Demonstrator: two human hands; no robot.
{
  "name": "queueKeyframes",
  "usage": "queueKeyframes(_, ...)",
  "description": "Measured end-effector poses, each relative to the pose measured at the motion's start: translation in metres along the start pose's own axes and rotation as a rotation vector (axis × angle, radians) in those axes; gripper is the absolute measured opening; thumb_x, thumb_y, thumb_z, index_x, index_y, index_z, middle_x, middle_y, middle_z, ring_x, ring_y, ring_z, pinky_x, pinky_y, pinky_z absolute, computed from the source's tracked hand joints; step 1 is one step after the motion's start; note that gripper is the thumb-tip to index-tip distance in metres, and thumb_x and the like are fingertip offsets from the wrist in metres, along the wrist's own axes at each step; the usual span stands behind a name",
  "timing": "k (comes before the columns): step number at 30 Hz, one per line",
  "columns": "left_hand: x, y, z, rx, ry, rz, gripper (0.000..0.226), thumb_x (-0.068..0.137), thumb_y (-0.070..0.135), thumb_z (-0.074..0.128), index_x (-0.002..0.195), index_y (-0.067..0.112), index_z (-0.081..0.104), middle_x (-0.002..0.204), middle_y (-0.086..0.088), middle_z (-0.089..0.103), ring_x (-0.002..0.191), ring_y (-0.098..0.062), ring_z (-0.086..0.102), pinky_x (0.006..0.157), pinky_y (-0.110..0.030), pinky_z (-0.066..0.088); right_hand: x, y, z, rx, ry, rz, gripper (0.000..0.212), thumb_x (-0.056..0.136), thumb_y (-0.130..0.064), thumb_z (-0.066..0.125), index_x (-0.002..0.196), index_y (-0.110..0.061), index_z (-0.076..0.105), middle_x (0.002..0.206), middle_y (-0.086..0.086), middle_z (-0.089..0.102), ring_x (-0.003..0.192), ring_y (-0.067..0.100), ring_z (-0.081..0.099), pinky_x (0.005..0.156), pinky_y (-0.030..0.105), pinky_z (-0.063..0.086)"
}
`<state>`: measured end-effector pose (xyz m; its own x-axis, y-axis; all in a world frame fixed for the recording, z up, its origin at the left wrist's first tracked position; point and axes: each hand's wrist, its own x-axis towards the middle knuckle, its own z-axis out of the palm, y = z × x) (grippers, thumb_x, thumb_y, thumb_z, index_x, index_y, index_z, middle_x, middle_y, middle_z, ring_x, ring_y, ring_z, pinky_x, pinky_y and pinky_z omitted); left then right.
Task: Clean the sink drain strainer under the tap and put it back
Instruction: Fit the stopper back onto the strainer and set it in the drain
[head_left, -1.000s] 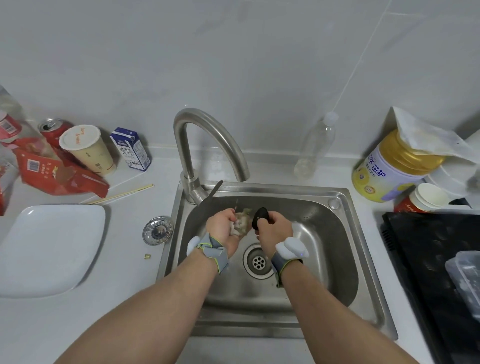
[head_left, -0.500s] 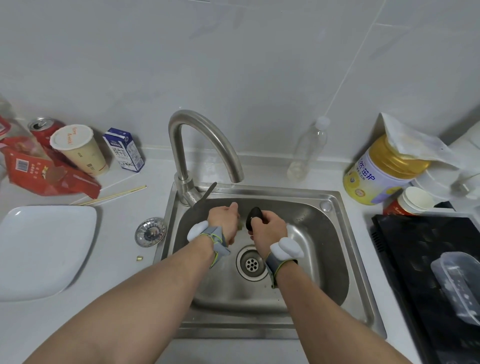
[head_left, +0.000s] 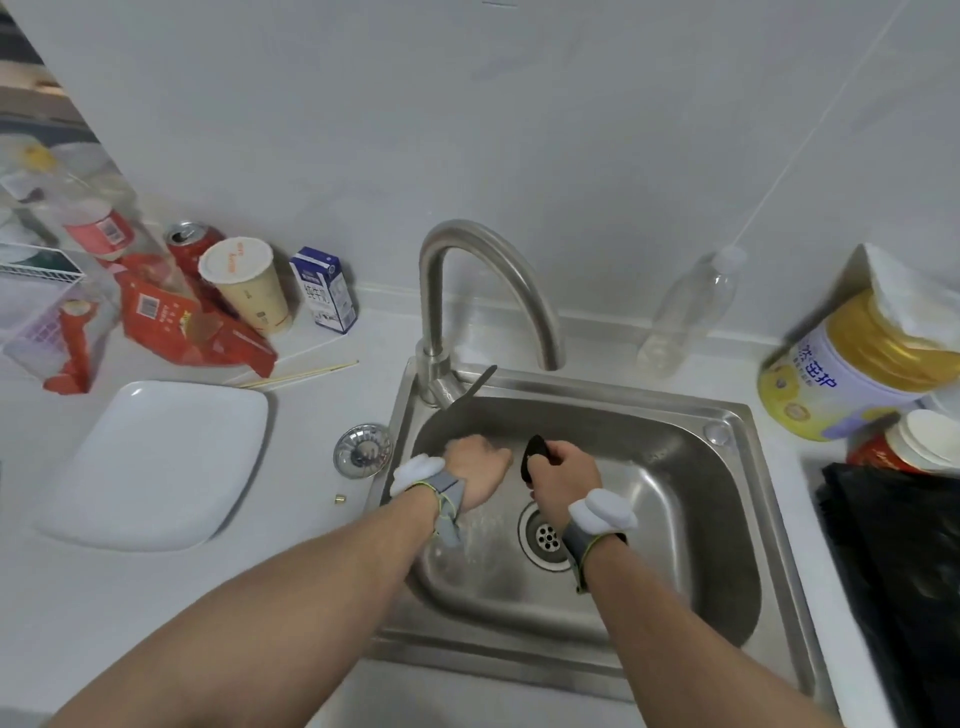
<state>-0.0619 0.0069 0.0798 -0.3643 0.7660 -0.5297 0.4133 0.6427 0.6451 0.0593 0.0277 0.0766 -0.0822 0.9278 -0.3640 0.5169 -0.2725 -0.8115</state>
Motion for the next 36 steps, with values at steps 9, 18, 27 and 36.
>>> queueKeyframes(9, 0.037, -0.040, -0.121, 0.195, 0.374, 0.086, 0.053, 0.090, 0.017, 0.054, 0.140, 0.011, 0.038, 0.133, -0.021, 0.052, 0.119, -0.038, 0.052, 0.097, -0.040, 0.042, -0.008, -0.016, 0.047, -0.024, -0.165, -0.027, 0.015, 0.087, -0.032, 0.054, 0.080, -0.028, 0.066, 0.075, -0.001, 0.071, 0.072, 0.025, 0.068, 0.069, 0.038, 0.057)
queueKeyframes(18, -0.011, -0.098, -0.122, -0.368, 0.396, -0.028, 0.019, 0.091, 0.009, 0.051, 0.098, 0.013, 0.069, 0.101, -0.016, 0.071, 0.082, -0.031, 0.068, 0.077, -0.038, 0.059, -0.018, -0.050, 0.104, 0.087, -0.312, -0.018, 0.018, 0.085, -0.007, 0.052, 0.083, -0.017, 0.067, 0.090, 0.016, 0.071, 0.075, 0.025, 0.071, 0.060, 0.028, 0.061)
queueKeyframes(27, 0.009, -0.170, -0.101, 0.245, 0.351, 0.084, 0.033, 0.083, 0.030, 0.053, 0.113, 0.018, 0.060, 0.117, -0.010, 0.051, 0.106, -0.029, 0.053, 0.080, -0.030, 0.042, -0.021, -0.045, 0.147, 0.058, -0.288, 0.067, 0.017, 0.068, -0.026, 0.055, 0.080, -0.023, 0.067, 0.050, -0.007, 0.069, 0.054, 0.018, 0.067, 0.067, 0.041, 0.060)
queueKeyframes(36, -0.004, -0.196, -0.088, 0.107, 0.376, 0.356, 0.041, 0.078, 0.023, 0.051, 0.118, 0.023, 0.058, 0.118, -0.001, 0.058, 0.106, -0.019, 0.056, 0.084, -0.019, 0.036, -0.027, -0.050, 0.177, 0.084, -0.337, 0.045, 0.013, 0.073, -0.021, 0.062, 0.066, -0.016, 0.072, 0.055, 0.005, 0.071, 0.049, 0.018, 0.064, 0.049, 0.027, 0.054)
